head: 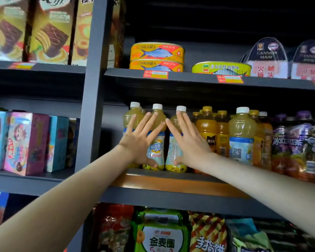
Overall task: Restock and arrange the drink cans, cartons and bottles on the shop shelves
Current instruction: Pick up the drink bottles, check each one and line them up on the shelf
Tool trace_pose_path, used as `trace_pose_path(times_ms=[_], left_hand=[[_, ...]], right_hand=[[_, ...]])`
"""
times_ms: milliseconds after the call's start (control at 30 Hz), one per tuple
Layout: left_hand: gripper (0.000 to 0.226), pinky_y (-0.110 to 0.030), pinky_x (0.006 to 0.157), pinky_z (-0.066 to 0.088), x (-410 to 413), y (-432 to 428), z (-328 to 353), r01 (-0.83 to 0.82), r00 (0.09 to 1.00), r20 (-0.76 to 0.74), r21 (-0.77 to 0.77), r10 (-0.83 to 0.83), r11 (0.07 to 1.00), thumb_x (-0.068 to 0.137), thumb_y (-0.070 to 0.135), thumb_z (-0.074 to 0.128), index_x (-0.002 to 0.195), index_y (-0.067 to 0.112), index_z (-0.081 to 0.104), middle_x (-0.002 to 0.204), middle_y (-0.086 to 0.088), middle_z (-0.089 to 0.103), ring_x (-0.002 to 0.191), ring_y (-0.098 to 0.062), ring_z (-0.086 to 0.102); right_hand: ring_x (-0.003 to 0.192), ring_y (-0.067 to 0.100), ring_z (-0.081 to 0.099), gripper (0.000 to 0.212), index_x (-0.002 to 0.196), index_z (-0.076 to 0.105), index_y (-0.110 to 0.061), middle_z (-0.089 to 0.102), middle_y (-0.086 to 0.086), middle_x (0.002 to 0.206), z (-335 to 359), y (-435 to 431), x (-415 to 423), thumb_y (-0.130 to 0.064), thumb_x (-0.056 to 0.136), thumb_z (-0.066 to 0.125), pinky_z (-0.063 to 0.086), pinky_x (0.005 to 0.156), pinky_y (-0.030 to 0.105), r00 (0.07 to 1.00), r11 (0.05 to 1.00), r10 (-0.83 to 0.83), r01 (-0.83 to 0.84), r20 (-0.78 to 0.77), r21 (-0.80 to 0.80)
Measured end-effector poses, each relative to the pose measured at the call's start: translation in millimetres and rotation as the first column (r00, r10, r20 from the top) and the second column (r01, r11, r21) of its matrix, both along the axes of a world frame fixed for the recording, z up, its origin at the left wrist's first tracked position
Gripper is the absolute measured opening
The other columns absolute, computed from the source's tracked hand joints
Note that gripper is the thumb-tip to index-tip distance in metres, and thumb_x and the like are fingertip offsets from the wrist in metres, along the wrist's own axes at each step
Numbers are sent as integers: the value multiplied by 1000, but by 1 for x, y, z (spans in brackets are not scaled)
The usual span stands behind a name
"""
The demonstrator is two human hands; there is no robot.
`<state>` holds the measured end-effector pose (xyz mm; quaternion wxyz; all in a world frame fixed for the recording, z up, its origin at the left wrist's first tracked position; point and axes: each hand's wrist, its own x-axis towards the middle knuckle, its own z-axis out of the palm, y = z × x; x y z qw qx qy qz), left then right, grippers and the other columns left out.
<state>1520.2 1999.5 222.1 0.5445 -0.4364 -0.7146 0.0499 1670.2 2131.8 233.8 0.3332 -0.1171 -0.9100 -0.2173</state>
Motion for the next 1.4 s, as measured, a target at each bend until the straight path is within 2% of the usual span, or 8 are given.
trace_pose_path(times_ms=[100,167,267,633,933,1133,1233,1400], left_hand=[[135,-55,114,-3,-1,4,1,0,997,-78,-17,-2,1000,58,92,51,146,16,-18,148,-19,-30,144,-35,-12],[139,-56,112,14,0,5,1,17,993,-118,13,-15,1000,46,95,55,149,11,12,156,-22,9,144,-39,22],[142,-60,107,23,-8,8,-1,36,988,-150,10,-34,999,39,95,58,147,7,31,150,-25,35,137,-42,36],[135,-58,109,28,-8,5,-3,33,973,-231,62,-18,998,46,94,57,148,9,34,151,-25,32,138,-42,34],[134,-60,107,31,-6,4,-3,59,976,-213,60,-46,996,44,93,60,147,9,39,151,-27,33,138,-44,35],[135,-61,106,31,-1,4,-1,62,978,-202,43,-52,997,42,93,61,145,8,41,150,-27,34,137,-45,36],[135,-60,107,29,-3,4,-1,70,977,-205,33,-62,997,42,93,60,144,7,43,150,-28,33,137,-45,34],[134,-64,102,33,-3,7,0,104,973,-208,25,-96,994,40,90,66,142,6,46,148,-31,33,134,-49,35]], right_hand=[[141,23,-34,133,150,-24,-14,-38,7,153,3,0,-6,-48,73,79,-5,117,38,996,998,-65,66,68,-20],[142,24,-32,134,149,-23,-8,-35,8,155,4,1,-17,-46,72,80,-4,118,38,994,996,-79,82,70,-31],[141,26,-32,133,148,-22,-5,-34,11,155,3,7,-33,-38,73,82,-4,117,38,992,992,-113,116,64,-55],[138,35,-34,121,148,-25,-12,-43,17,148,12,48,-78,-12,82,75,26,117,43,919,926,-355,371,172,-74],[140,32,-32,107,152,-18,-13,-42,12,150,15,46,-84,4,85,63,39,109,36,951,945,-270,292,150,-150],[148,22,-17,97,156,4,-18,-27,4,158,38,8,-19,-15,86,71,21,118,38,983,973,-7,50,185,-227],[149,16,-6,83,154,19,-28,-17,-7,161,36,6,44,-26,88,70,16,117,34,993,966,113,-103,27,-236],[146,30,-19,108,153,-8,-33,-33,3,155,11,50,110,-42,82,73,1,117,50,931,966,-219,166,-292,-198]])
